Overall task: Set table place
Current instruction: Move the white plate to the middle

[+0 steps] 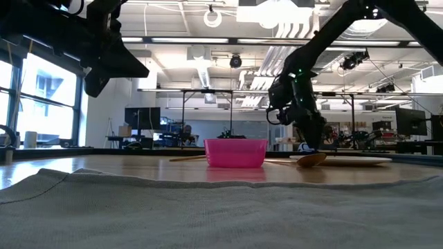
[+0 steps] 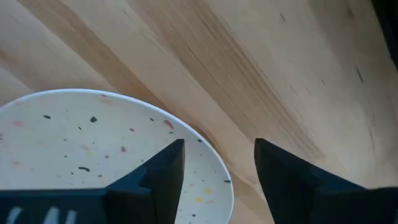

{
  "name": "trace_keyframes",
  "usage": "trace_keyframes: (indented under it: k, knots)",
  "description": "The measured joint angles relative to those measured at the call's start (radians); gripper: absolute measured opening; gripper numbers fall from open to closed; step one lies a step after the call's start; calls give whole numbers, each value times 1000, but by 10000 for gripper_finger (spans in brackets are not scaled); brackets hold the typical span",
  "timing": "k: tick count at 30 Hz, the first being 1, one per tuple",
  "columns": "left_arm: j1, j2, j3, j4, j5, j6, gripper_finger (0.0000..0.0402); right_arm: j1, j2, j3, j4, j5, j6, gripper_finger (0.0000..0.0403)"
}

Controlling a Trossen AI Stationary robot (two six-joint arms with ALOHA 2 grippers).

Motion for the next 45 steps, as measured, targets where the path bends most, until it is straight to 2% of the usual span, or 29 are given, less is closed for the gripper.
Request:
trace_keyframes:
  k: [8, 23, 34, 45]
  knots:
    - [0, 0, 0, -2, -11, -16, 14, -38, 8, 0, -15, -103, -86, 190]
    - [0, 0, 0, -1, -37, -18, 14, -102, 8, -1, -58, -124, -190, 190]
    - [0, 0, 0, -1, -55, -35, 14, -109, 1, -163, 64, -161, -224, 190]
    - [0, 0, 0, -10, -86, -47, 14, -107, 3, -188, 102, -201, -231, 188]
